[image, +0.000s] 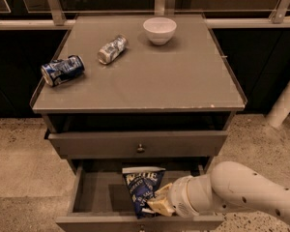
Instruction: Pick blue chip bag from middle drawer and place on counter
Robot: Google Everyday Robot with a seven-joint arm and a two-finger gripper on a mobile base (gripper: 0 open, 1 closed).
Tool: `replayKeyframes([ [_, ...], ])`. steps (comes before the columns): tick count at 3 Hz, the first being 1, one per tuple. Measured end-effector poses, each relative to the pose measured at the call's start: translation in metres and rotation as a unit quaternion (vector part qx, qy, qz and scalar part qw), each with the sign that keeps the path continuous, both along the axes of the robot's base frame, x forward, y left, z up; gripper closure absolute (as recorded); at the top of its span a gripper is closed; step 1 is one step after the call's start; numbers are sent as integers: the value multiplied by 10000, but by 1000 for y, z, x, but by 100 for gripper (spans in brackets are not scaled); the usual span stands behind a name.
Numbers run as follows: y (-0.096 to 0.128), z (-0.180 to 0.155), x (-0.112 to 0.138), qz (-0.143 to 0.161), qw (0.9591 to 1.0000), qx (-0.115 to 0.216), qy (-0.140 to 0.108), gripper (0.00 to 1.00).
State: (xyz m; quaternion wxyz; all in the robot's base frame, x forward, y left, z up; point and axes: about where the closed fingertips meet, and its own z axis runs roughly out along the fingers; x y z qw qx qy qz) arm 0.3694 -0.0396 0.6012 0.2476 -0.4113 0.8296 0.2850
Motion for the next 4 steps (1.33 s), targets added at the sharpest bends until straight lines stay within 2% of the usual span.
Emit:
replayKeyframes([
  [1, 0, 0, 0, 1, 10000, 0, 0, 100],
  [2, 4, 38, -18, 368, 9990, -86, -236, 100],
  [3, 1, 111, -51, 859, 9931, -315, -736, 100],
  [4, -19, 168, -72, 1077, 9873, -389, -1105, 100],
])
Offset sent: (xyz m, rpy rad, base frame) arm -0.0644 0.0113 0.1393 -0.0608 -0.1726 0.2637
